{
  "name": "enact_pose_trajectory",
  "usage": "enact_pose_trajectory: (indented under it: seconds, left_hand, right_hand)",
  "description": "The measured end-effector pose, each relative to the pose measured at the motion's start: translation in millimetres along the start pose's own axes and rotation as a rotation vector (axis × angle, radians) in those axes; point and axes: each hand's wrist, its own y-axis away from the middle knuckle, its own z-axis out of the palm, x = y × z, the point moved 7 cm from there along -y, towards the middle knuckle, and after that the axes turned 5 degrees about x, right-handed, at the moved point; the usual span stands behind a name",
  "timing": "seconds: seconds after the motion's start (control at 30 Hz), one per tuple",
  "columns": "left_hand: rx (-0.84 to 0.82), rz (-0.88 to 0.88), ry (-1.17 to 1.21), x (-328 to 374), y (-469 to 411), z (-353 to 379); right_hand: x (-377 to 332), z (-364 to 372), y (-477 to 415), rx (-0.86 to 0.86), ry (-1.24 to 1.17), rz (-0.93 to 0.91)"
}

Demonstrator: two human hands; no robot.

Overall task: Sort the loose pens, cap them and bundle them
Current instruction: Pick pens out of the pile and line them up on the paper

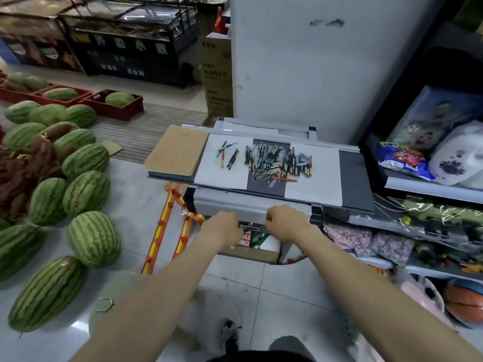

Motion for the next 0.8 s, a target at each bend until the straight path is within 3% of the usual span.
enact_pose_trajectory:
  seconds: [0.33, 0.8]
  left_hand:
    - [-0.045, 0.079, -0.054, 18, -105, -29]
    - [0.059, 0.021, -0.096, 68, -224, -77]
  right_hand:
    - [31, -24, -85, 0.010, -0.045, 0.076]
    - [87, -83, -196, 0.041, 0.000, -0.047]
